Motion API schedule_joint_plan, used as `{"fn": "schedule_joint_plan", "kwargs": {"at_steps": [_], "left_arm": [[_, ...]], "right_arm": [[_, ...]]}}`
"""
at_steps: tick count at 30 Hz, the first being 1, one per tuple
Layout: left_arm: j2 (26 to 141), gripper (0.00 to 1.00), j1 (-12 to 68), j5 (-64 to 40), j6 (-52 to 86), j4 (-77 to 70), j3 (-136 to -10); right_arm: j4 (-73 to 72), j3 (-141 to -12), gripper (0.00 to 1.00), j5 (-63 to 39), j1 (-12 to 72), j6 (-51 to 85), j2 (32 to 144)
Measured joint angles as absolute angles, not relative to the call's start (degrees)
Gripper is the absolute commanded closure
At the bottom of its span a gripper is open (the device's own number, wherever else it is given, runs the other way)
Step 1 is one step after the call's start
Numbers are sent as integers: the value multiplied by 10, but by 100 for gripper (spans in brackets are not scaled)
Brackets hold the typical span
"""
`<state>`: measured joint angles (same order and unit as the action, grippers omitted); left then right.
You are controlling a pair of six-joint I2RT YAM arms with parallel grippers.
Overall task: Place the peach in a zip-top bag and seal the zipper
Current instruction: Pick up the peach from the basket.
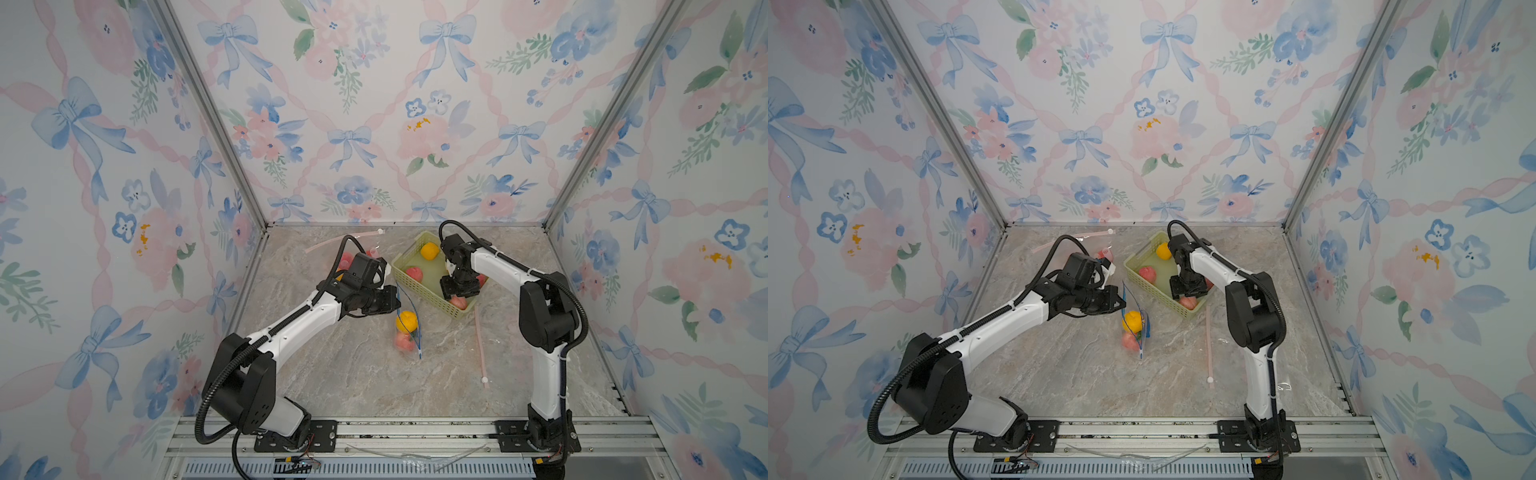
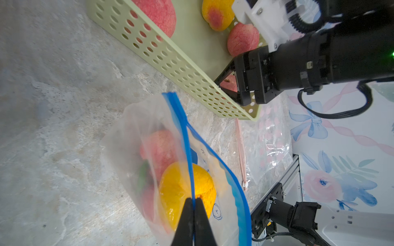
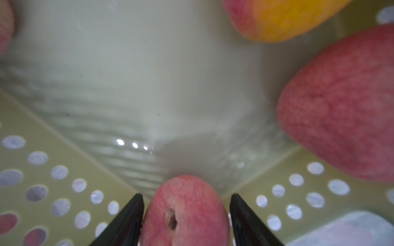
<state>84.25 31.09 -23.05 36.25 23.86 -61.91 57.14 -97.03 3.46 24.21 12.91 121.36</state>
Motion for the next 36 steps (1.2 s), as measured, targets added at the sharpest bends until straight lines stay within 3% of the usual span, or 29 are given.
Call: {"fn": "schedule_joint_plan", "kwargs": {"at_steps": [3,5,20,36], "left_arm": [[842,100,311,-230,362,238,-619],[842,100,311,-230,362,238,-619],[842,100,311,-230,362,237,-619],[843,100,311,-228,371,237,-619]], "right_arm": [[582,-983,55,36,242,120,1227],[591,-994,59,39,242,115,1230],[554,-1046,63,32,244,123,1212],[342,-849,68,-33,316,190,959]]}}
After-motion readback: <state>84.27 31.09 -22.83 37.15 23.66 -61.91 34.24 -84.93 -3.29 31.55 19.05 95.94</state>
